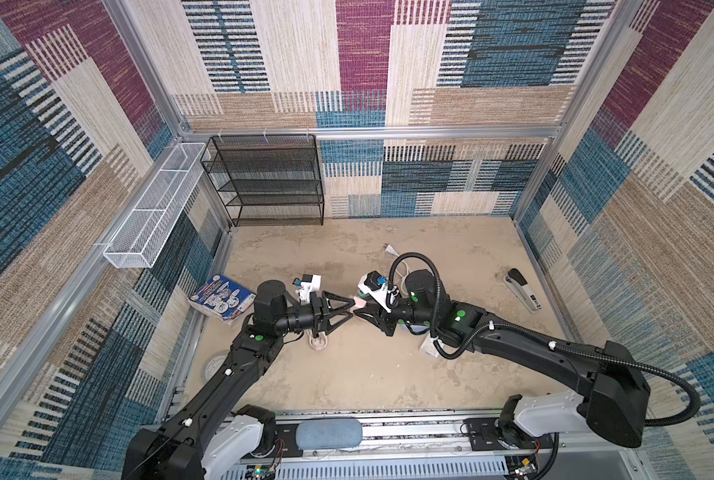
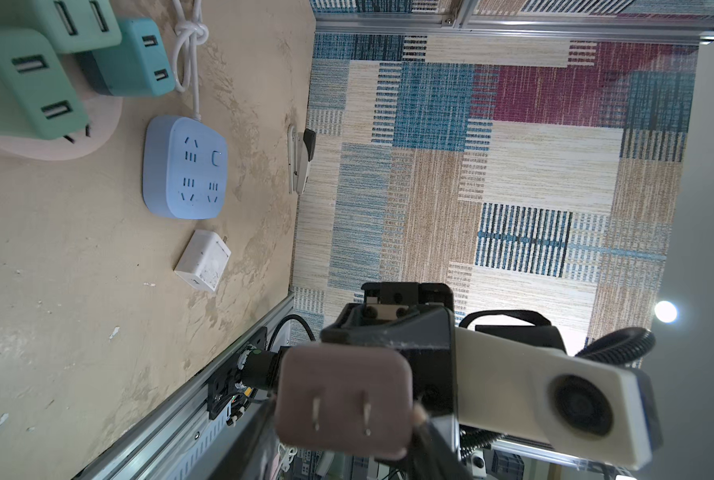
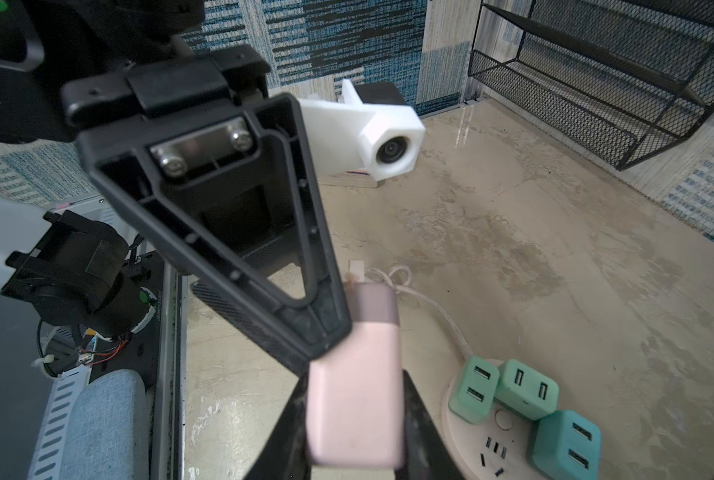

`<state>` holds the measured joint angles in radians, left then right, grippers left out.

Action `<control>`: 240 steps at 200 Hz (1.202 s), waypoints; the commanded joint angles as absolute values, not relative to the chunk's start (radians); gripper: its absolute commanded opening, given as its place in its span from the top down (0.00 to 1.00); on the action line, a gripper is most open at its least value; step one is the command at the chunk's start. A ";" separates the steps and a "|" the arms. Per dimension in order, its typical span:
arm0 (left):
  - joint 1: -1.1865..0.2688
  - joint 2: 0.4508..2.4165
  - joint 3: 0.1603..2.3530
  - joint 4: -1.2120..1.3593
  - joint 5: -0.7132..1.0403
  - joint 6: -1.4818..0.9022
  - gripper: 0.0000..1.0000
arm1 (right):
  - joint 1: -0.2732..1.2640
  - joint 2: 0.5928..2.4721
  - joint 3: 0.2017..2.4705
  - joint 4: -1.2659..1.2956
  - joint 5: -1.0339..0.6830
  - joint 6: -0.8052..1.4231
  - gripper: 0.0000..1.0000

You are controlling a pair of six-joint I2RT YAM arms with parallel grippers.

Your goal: Insert the plug

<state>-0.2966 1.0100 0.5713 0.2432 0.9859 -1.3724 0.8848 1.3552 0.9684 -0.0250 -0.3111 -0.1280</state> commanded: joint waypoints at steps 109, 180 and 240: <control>-0.296 1.025 0.567 0.262 0.996 -1.351 0.67 | 0.909 1.361 0.980 -0.046 -0.268 -0.192 1.00; -0.296 1.031 0.549 0.197 0.964 -1.290 1.00 | 0.910 1.378 0.976 -0.010 -0.183 -0.115 0.36; -0.276 1.032 0.574 0.098 0.923 -1.195 1.00 | 0.876 1.314 0.958 0.020 -0.134 0.013 0.00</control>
